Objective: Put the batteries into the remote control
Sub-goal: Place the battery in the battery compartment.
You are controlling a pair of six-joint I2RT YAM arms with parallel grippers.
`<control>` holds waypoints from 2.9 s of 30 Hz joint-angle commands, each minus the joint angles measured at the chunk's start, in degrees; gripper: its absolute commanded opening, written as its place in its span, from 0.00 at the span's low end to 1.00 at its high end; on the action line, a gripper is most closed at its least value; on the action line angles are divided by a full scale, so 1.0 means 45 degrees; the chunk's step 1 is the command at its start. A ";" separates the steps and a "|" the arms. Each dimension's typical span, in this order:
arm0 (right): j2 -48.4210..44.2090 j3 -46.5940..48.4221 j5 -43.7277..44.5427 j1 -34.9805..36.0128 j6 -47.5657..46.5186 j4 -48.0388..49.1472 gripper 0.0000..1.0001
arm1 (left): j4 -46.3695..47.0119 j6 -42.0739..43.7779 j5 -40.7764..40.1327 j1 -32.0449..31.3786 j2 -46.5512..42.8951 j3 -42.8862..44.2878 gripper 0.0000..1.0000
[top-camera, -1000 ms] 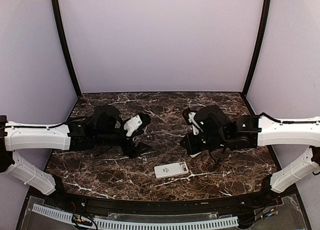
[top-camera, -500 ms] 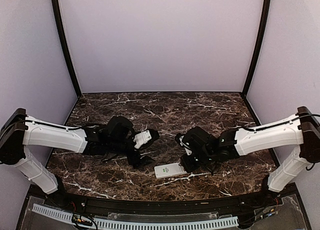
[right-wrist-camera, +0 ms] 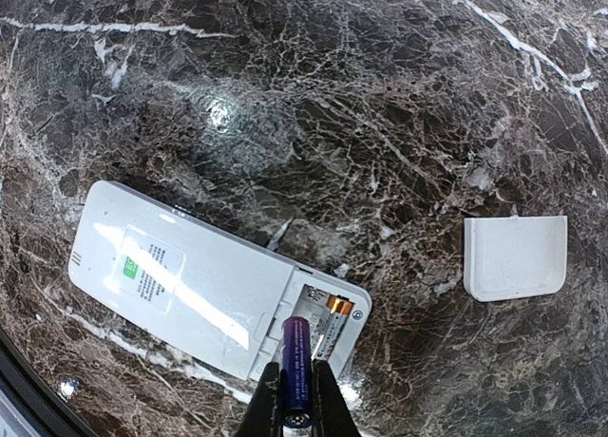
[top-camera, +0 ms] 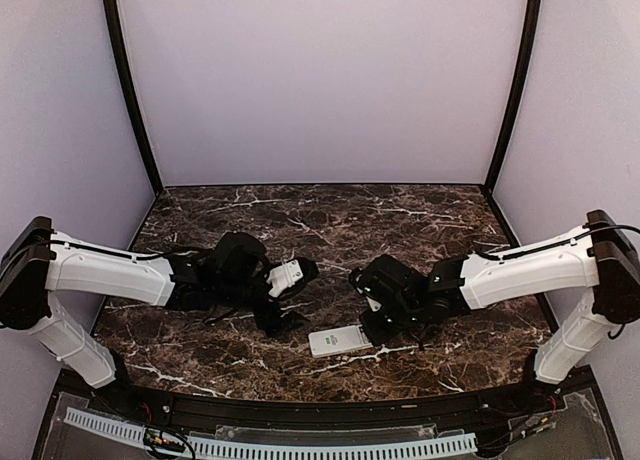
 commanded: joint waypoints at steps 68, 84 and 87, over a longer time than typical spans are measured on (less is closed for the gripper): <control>0.1464 0.0460 0.0508 0.0684 0.1214 -0.0406 0.09 | -0.0783 0.0393 -0.0587 -0.0047 -0.0326 0.0324 0.86; 0.1471 0.0394 0.0436 0.1115 0.1888 -0.0503 0.23 | -0.0817 0.0413 -0.0559 -0.0055 -0.0282 0.0344 0.87; 0.1408 0.0531 0.0640 0.1126 0.1808 -0.0641 0.24 | -0.0840 0.0413 -0.0559 -0.0051 -0.0295 0.0344 0.87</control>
